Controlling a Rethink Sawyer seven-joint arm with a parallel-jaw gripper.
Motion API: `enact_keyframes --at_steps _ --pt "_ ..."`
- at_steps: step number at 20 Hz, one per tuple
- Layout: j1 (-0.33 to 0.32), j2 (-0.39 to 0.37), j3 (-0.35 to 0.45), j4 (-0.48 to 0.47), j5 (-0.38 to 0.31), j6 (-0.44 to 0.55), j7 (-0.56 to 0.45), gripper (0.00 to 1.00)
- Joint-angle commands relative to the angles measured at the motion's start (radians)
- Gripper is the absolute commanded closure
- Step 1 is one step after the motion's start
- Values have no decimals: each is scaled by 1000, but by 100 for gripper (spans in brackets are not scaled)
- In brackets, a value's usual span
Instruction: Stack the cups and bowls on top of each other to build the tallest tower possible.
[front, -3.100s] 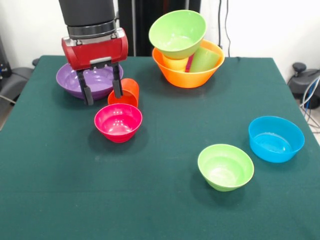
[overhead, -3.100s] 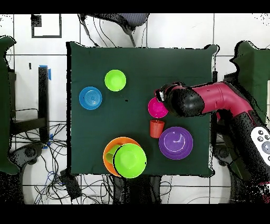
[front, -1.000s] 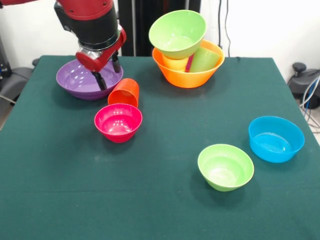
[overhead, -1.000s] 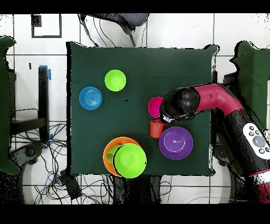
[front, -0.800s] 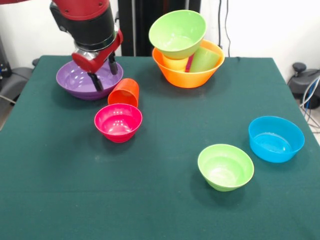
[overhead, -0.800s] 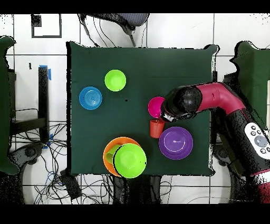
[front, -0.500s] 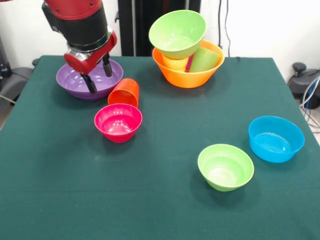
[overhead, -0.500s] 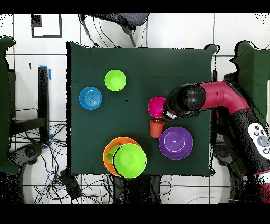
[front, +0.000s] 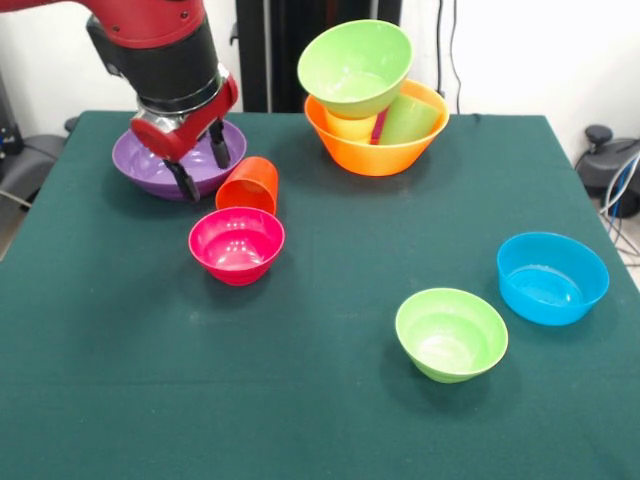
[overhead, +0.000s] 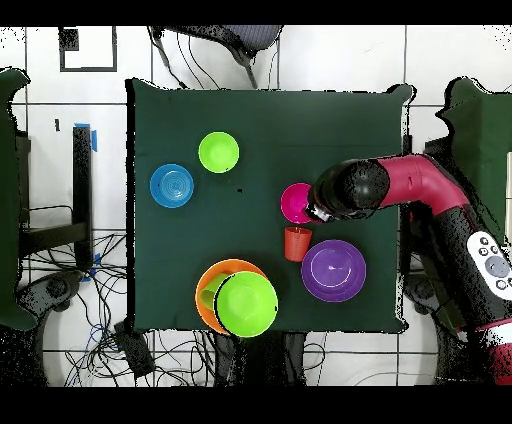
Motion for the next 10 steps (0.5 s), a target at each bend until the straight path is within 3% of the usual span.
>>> enact_keyframes --at_steps 1,10 --pt "19 59 -58 -4 -29 -62 -180 0" --pt "29 80 -69 -16 -8 -38 -176 0"
